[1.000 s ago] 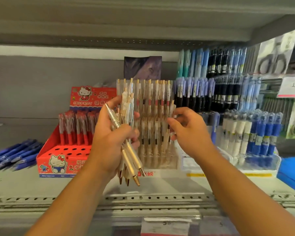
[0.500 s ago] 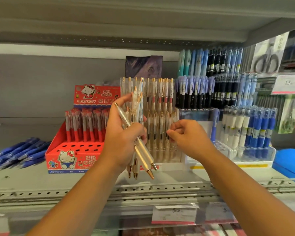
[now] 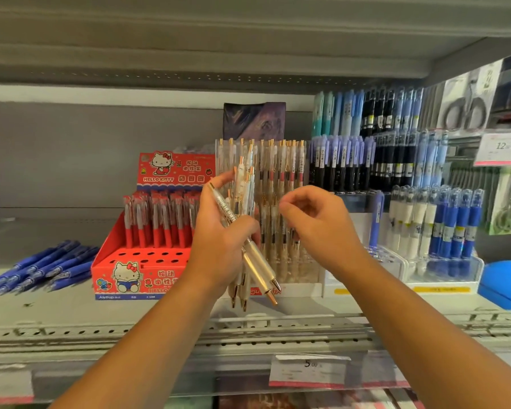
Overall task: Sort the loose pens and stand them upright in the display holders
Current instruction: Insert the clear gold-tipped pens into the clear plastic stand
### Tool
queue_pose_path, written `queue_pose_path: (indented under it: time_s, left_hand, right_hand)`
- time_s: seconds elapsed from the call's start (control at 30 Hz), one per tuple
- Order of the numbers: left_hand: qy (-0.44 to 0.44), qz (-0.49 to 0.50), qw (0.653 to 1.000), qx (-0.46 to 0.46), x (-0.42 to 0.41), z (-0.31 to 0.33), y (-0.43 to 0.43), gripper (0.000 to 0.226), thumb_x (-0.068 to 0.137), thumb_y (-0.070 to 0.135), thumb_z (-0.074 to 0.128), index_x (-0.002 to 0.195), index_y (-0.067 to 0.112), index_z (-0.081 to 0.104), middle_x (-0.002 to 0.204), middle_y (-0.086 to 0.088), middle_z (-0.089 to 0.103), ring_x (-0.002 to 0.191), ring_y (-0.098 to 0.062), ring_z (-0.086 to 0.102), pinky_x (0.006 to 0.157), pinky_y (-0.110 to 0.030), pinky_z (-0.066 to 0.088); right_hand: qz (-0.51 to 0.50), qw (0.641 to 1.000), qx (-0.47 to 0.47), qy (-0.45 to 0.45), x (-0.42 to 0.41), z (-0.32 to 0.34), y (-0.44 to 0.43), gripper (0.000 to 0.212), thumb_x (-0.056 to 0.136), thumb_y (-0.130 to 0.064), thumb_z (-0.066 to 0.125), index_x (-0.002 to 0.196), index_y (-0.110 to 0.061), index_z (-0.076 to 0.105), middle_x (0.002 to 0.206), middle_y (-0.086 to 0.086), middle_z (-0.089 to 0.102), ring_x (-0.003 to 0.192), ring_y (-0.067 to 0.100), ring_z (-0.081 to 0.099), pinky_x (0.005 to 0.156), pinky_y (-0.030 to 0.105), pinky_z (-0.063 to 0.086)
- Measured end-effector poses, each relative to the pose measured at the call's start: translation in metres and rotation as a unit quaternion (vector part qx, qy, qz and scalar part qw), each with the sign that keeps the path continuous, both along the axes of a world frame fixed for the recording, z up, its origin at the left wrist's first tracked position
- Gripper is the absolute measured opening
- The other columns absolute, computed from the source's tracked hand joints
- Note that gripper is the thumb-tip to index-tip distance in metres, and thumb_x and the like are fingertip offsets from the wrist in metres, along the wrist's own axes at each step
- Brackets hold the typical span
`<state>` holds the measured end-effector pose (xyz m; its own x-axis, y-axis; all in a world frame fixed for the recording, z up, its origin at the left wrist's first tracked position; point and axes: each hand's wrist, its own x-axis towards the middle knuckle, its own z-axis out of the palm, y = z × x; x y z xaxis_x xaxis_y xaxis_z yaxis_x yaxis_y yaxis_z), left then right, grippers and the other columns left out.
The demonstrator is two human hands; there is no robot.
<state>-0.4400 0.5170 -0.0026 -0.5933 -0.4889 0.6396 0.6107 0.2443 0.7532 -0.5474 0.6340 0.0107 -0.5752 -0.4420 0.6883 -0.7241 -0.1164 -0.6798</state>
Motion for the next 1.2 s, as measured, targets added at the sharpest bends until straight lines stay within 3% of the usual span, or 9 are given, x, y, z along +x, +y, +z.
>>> queue_pose_path:
  time_s: [0.17,0.37,0.63,0.77,0.93,1.07,1.2]
  left_hand:
    - [0.008,-0.006,1.000,-0.022,-0.001,-0.001,0.001,0.062,0.074,-0.004,0.056,0.130,0.023,0.048,0.088,0.007,0.071,0.076,-0.012,0.068,0.060,-0.023,0.054]
    - [-0.007,0.012,1.000,-0.019,0.000,-0.002,-0.001,0.060,0.084,-0.015,0.053,0.131,0.022,0.048,0.092,0.002,0.069,0.078,-0.010,0.067,0.062,-0.021,0.053]
    - [-0.022,0.004,0.999,-0.032,0.000,-0.001,0.004,0.060,0.083,-0.019,0.051,0.129,0.020,0.048,0.093,0.002,0.065,0.067,0.000,0.065,0.055,-0.016,0.050]
    - [-0.027,-0.005,0.999,-0.037,0.000,-0.002,0.003,0.060,0.084,-0.015,0.053,0.131,0.022,0.048,0.093,0.007,0.068,0.072,0.000,0.066,0.058,-0.016,0.051]
    - [-0.027,-0.009,0.999,-0.031,0.000,-0.001,0.006,0.060,0.070,0.005,0.059,0.123,0.032,0.050,0.103,-0.004,0.066,0.075,-0.004,0.068,0.060,-0.017,0.052]
    - [-0.032,-0.023,0.999,-0.006,-0.002,-0.001,0.002,0.063,0.067,0.006,0.062,0.123,0.034,0.053,0.105,-0.008,0.066,0.072,-0.009,0.065,0.059,-0.024,0.051]
    - [-0.044,-0.019,0.999,0.012,-0.003,-0.001,0.001,0.061,0.069,0.010,0.063,0.123,0.036,0.053,0.098,-0.001,0.069,0.072,-0.009,0.064,0.059,-0.023,0.049]
  right_hand:
    - [0.137,0.985,0.006,-0.108,0.018,0.012,-0.013,0.012,0.089,-0.020,0.071,0.100,-0.016,0.072,0.083,0.002,0.070,0.067,0.008,0.065,0.054,0.025,0.052]
    - [0.153,0.980,-0.010,-0.126,0.022,0.016,-0.013,0.018,0.087,-0.017,0.073,0.105,-0.014,0.072,0.089,0.006,0.071,0.071,0.008,0.066,0.055,0.021,0.050]
    - [0.247,0.940,0.067,-0.228,0.018,0.025,-0.008,0.014,0.096,-0.010,0.060,0.098,-0.011,0.073,0.080,-0.003,0.074,0.067,0.008,0.064,0.055,0.021,0.048]
    - [0.264,0.933,0.080,-0.232,0.016,0.026,-0.005,0.013,0.092,-0.025,0.066,0.090,-0.017,0.076,0.079,-0.005,0.072,0.068,0.007,0.060,0.056,0.020,0.049]
    - [0.247,0.941,0.089,-0.214,0.015,0.027,-0.008,0.016,0.088,-0.028,0.071,0.091,-0.013,0.073,0.073,-0.003,0.070,0.061,0.008,0.063,0.053,0.021,0.050]
    - [0.279,0.921,0.079,-0.259,0.011,0.027,-0.010,0.014,0.092,-0.024,0.066,0.097,-0.013,0.073,0.077,-0.003,0.070,0.067,0.009,0.058,0.056,0.022,0.049]
    - [0.272,0.919,0.049,-0.281,0.012,0.026,-0.012,0.030,0.096,-0.019,0.061,0.117,0.003,0.062,0.076,-0.002,0.069,0.065,0.009,0.058,0.055,0.022,0.049]
